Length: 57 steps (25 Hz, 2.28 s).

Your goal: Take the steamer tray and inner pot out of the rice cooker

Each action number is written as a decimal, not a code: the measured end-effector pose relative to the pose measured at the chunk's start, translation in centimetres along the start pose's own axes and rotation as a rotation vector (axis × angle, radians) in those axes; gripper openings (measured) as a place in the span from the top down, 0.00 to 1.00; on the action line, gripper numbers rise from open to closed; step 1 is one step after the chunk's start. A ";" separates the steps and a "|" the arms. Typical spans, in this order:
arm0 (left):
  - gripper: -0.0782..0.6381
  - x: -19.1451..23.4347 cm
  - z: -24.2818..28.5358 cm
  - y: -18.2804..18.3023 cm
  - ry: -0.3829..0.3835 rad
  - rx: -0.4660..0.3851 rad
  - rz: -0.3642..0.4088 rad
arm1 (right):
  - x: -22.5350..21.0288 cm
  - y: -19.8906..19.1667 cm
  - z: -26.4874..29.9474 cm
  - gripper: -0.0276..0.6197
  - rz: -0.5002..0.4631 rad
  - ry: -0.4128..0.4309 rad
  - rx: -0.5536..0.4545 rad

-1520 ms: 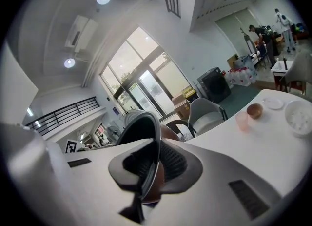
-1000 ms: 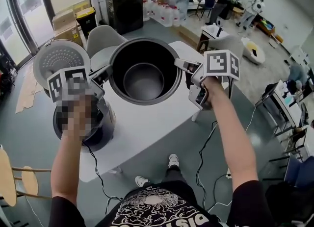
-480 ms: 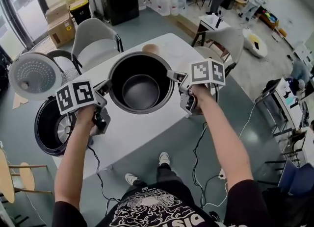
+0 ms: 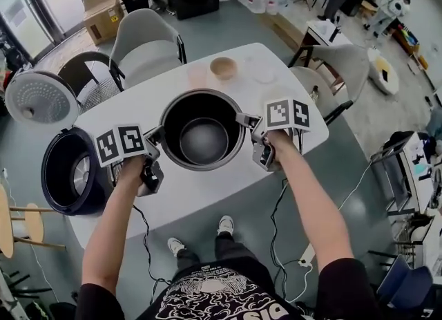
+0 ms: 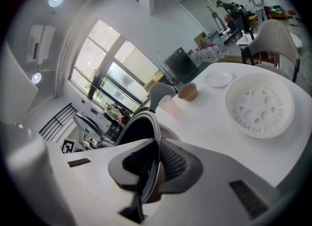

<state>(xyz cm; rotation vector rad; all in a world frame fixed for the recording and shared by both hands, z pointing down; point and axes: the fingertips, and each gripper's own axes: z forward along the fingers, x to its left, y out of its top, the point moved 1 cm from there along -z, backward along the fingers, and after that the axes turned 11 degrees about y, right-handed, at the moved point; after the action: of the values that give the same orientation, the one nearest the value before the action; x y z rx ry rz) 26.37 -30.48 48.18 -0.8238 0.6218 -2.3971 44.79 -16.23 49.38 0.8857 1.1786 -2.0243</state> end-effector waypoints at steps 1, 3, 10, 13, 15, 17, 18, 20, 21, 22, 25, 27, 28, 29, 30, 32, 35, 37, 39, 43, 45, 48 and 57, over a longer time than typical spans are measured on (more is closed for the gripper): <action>0.82 0.2 0.7 -0.1 0.013 0.003 -0.009 | -0.7 0.2 0.5 0.88 0.004 0.004 0.014; 0.82 0.8 1.8 -0.3 0.038 0.010 -0.027 | -1.8 0.3 1.5 0.88 0.013 0.011 0.041; 0.82 2.0 4.0 -1.4 0.083 0.024 -0.089 | -4.4 0.6 3.8 0.88 0.014 0.021 0.112; 0.82 2.1 4.4 -1.6 0.086 0.018 -0.095 | -4.8 0.9 4.2 0.88 0.002 0.032 0.124; 0.81 2.0 4.5 -1.6 0.082 0.016 -0.094 | -4.8 1.0 4.3 0.88 -0.018 0.035 0.128; 0.81 2.0 4.4 -1.6 0.073 0.015 -0.109 | -4.8 1.2 4.2 0.87 -0.035 0.042 0.120; 0.81 1.9 4.4 -1.5 0.067 0.017 -0.118 | -4.7 1.3 4.2 0.87 -0.042 0.044 0.115; 0.81 1.8 4.3 -1.6 0.057 0.029 -0.113 | -4.6 1.4 4.0 0.87 -0.069 0.036 0.118; 0.81 1.8 4.1 -1.6 0.057 0.036 -0.097 | -4.5 1.4 4.0 0.86 -0.094 0.021 0.128; 0.81 1.8 3.9 -1.6 0.063 0.039 -0.075 | -4.4 1.4 3.9 0.85 -0.129 0.000 0.141; 0.83 1.9 2.3 -0.6 0.102 0.001 0.008 | -3.6 2.2 3.4 0.82 -0.274 -0.083 0.182; 0.83 1.6 0.7 0.5 0.119 -0.035 0.049 | -2.3 3.0 3.0 0.82 -0.362 -0.115 0.184; 0.84 1.6 -0.3 1.0 0.124 -0.056 0.066 | -1.3 3.4 2.8 0.82 -0.390 -0.113 0.173; 0.84 1.5 -1.3 1.6 0.130 -0.079 0.083 | -0.1 3.8 2.7 0.82 -0.409 -0.104 0.159; 0.84 1.5 -2.4 2.3 0.134 -0.104 0.100 | 1.3 4.1 2.8 0.82 -0.427 -0.090 0.146; 0.85 1.5 -4.6 3.7 0.139 -0.159 0.135 | 4.6 4.6 3.1 0.83 -0.481 -0.063 0.123; 0.85 1.7 -8.5 6.1 0.145 -0.250 0.181 | 10.2 5.0 4.0 0.84 -0.599 -0.038 0.087; 0.85 2.1 -11.2 7.4 0.155 -0.307 0.208 | 14.1 5.0 4.7 0.85 -0.670 -0.022 0.059; 0.85 2.9 -14.0 8.4 0.168 -0.356 0.235 | 17.9 4.7 5.7 0.86 -0.722 0.003 0.030; 0.85 5.4 -19.7 10.0 0.217 -0.456 0.287 | 25.7 3.0 8.3 0.86 -0.794 0.100 -0.007; 0.85 7.1 -22.3 10.6 0.260 -0.505 0.314 | 29.0 2.0 9.6 0.86 -0.827 0.149 -0.028; 0.85 10.1 -25.9 10.5 0.308 -0.565 0.339 | 32.4 0.0 11.3 0.87 -0.873 0.194 -0.056; 0.86 17.3 -32.6 8.6 0.383 -0.695 0.339 | 36.9 -4.2 13.8 0.94 -0.976 0.216 -0.143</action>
<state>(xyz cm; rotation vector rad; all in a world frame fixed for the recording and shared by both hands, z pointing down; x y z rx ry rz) -4.03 -39.41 27.41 -0.4467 1.6600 -2.0287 16.94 -33.55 27.16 0.4831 2.1389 -2.5432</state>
